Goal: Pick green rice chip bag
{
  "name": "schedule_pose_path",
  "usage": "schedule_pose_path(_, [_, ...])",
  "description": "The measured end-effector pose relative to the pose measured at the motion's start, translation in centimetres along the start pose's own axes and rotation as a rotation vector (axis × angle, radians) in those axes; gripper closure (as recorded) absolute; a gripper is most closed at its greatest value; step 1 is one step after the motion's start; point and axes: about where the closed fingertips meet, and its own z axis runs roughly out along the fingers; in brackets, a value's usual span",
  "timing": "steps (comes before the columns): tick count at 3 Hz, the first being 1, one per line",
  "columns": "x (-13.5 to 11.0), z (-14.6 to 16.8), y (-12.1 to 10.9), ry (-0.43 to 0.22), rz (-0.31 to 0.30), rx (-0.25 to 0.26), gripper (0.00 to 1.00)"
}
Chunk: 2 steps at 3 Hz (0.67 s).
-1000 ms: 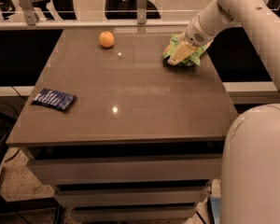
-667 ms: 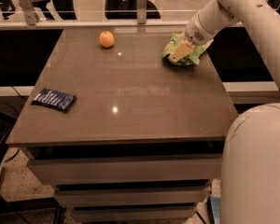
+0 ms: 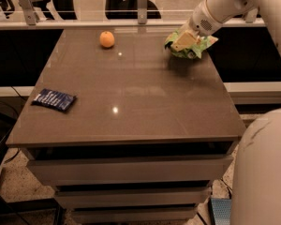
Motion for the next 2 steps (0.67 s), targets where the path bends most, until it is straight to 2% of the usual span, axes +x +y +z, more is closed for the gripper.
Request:
schedule_pose_path(1, [-1.88,-2.33,1.29,-0.070,0.005,-0.033,1.00])
schedule_pose_path(2, [-1.88,-2.32,1.29,-0.070,0.005,-0.033,1.00])
